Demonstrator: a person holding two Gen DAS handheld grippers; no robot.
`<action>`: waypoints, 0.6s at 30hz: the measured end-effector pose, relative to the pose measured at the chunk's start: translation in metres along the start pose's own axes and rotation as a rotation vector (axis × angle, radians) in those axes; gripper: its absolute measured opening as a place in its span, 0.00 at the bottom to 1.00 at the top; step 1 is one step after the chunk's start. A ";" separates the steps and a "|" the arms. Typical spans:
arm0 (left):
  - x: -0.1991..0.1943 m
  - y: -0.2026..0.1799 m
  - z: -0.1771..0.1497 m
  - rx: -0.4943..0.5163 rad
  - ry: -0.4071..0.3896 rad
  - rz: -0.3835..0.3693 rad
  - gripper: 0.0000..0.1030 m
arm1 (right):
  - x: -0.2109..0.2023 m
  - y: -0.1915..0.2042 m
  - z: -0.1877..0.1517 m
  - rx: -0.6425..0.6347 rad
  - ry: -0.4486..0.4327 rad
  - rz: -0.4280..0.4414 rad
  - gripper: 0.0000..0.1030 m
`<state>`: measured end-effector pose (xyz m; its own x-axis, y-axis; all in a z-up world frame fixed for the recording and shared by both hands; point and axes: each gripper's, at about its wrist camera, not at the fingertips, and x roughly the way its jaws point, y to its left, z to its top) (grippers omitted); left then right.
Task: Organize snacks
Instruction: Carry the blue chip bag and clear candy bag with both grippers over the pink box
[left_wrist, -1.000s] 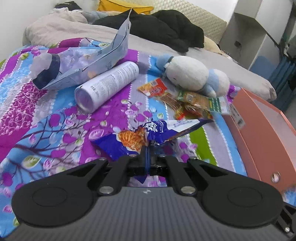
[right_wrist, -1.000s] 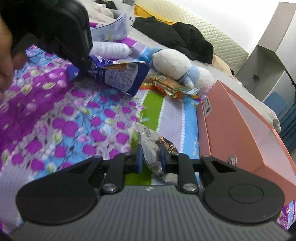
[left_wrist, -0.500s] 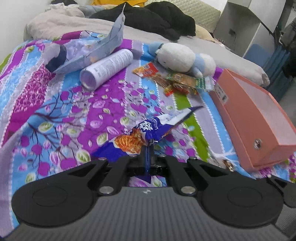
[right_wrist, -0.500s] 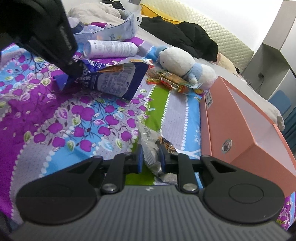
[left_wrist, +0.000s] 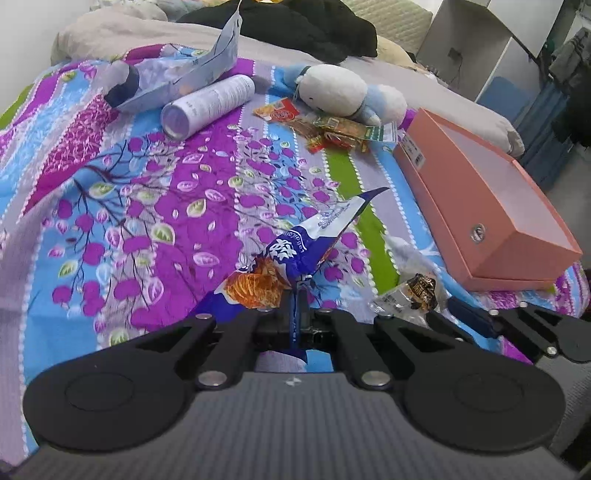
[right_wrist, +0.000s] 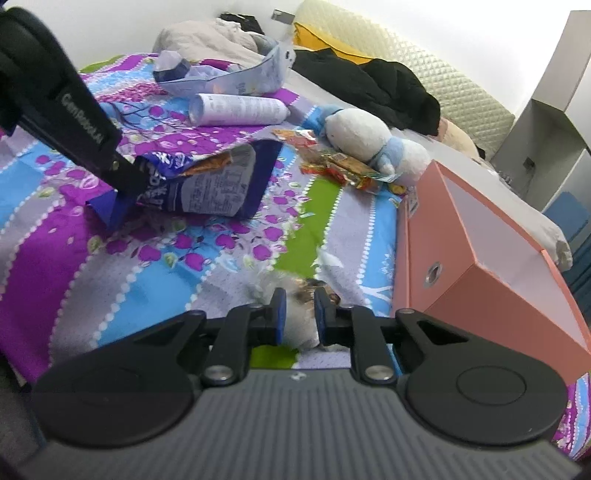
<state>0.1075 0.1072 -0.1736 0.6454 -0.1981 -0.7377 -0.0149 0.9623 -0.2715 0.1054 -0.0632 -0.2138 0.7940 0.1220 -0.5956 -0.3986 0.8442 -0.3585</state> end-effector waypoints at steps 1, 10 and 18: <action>-0.002 0.001 -0.002 -0.005 0.002 -0.010 0.01 | -0.001 0.000 -0.001 0.009 -0.003 0.012 0.17; -0.015 0.011 -0.009 -0.018 -0.005 -0.055 0.75 | 0.000 -0.017 -0.009 0.187 -0.009 0.116 0.21; 0.001 0.008 -0.004 0.114 0.020 -0.044 0.84 | 0.013 -0.039 -0.022 0.271 0.015 0.124 0.52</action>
<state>0.1051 0.1142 -0.1795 0.6278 -0.2428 -0.7395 0.1003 0.9674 -0.2325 0.1211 -0.1061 -0.2226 0.7388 0.2270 -0.6345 -0.3536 0.9321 -0.0781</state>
